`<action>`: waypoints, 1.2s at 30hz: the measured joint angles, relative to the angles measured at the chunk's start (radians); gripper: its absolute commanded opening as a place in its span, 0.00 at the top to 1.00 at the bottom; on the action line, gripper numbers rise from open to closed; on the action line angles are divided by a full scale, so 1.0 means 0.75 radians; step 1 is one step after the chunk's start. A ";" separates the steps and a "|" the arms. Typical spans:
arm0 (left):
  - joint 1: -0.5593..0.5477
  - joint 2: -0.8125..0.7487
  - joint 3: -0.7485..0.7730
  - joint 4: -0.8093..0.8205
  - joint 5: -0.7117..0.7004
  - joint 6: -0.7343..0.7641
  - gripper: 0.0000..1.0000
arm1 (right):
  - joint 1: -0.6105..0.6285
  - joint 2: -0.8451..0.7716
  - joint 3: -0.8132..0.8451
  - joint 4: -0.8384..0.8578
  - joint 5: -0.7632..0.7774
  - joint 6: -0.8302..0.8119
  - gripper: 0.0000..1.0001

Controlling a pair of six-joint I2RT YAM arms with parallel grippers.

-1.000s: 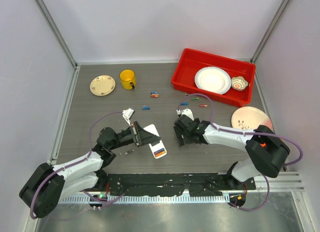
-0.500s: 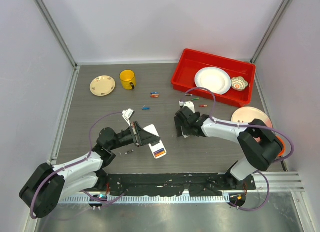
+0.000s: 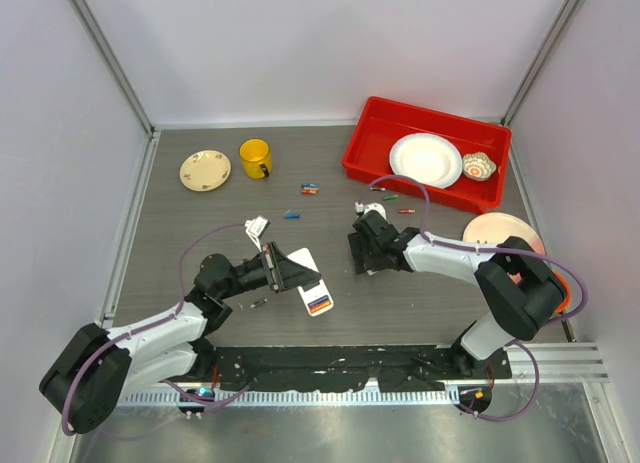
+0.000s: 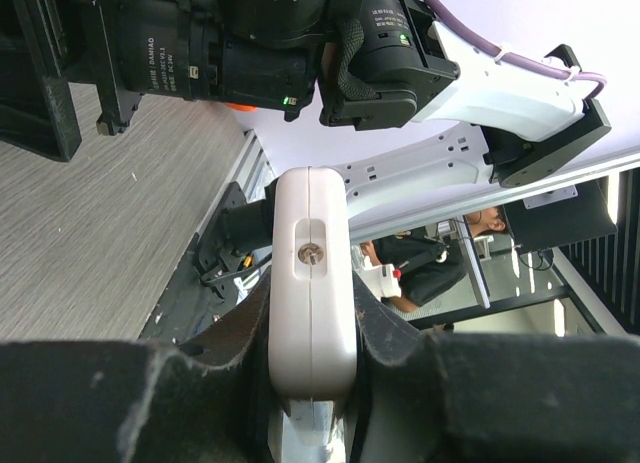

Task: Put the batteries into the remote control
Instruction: Pick up the battery cover at the center of the board.

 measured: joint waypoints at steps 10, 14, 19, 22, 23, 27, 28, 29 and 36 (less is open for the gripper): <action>0.000 0.001 0.000 0.001 0.000 0.000 1.00 | -0.001 -0.003 -0.001 -0.006 -0.022 -0.003 0.54; 0.000 0.001 0.000 0.001 0.000 0.000 1.00 | -0.002 -0.007 -0.004 -0.005 -0.025 0.028 0.42; 0.000 0.001 -0.001 0.001 0.000 -0.001 1.00 | -0.003 -0.018 -0.009 -0.005 -0.042 0.058 0.34; 0.000 0.001 -0.001 0.001 0.000 0.000 1.00 | -0.003 -0.030 -0.013 -0.023 -0.058 0.060 0.33; 0.000 0.001 -0.001 0.001 0.000 0.000 1.00 | -0.003 -0.035 -0.015 -0.030 -0.065 0.060 0.33; 0.000 0.001 -0.001 0.001 -0.001 -0.001 1.00 | -0.003 -0.050 -0.024 -0.051 -0.081 0.058 0.33; 0.000 0.003 -0.001 0.002 0.000 -0.001 1.00 | -0.003 -0.050 -0.024 -0.054 -0.085 0.058 0.33; 0.000 0.005 -0.001 0.002 0.000 -0.001 1.00 | -0.003 -0.050 -0.024 -0.056 -0.086 0.057 0.33; 0.000 0.026 -0.001 0.004 0.000 -0.001 1.00 | -0.003 -0.055 -0.030 -0.059 -0.089 0.049 0.42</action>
